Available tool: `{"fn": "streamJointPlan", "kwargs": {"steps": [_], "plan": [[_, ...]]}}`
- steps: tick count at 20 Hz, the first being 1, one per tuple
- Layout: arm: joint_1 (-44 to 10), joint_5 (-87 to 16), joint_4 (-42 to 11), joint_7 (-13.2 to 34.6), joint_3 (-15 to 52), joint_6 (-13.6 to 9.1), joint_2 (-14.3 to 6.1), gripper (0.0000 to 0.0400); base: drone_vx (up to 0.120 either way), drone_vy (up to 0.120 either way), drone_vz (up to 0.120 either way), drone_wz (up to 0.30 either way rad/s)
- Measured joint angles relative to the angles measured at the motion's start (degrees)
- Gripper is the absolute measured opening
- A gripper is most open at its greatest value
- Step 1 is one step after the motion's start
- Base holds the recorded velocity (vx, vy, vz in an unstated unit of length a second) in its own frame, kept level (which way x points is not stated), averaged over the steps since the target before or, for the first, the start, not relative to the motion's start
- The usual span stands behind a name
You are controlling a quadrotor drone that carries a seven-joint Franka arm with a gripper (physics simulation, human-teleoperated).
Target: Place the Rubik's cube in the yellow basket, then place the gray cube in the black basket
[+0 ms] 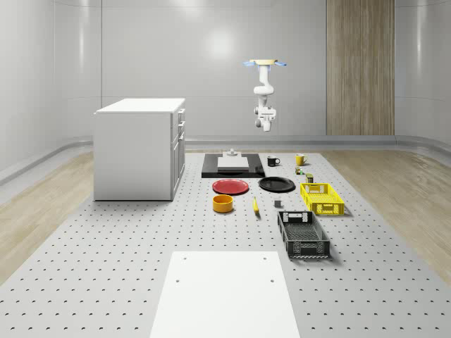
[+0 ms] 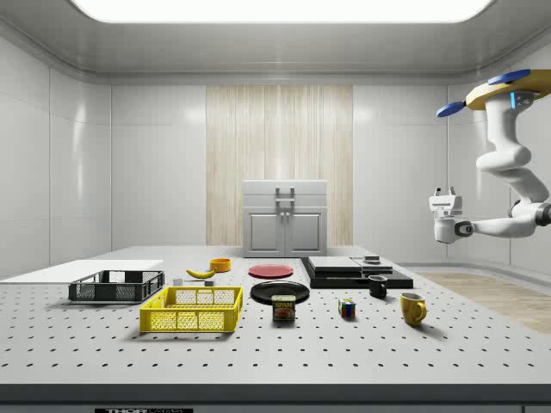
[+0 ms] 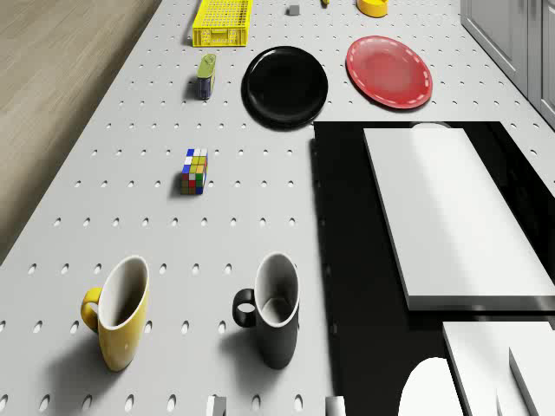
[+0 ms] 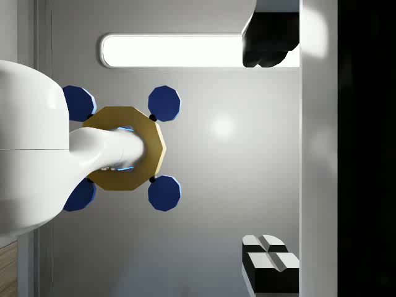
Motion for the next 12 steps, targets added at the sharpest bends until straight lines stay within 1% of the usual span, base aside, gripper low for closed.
{"fn": "streamJointPlan", "kwargs": {"steps": [4, 9, 12], "plan": [[-0.1, 0.0, 4.8, -0.1, 0.1, -3.9, 0.7, 0.0400, 0.000, 0.000, 0.000, 0.000], [-0.2, 0.1, 10.8, -0.1, 0.1, -7.7, 2.7, 0.0400, 0.000, 0.000, 0.000, 0.000], [-0.3, 0.1, 13.5, -0.1, 0.1, -9.3, 3.7, 0.0400, 0.000, 0.120, 0.000, 0.000]]}}
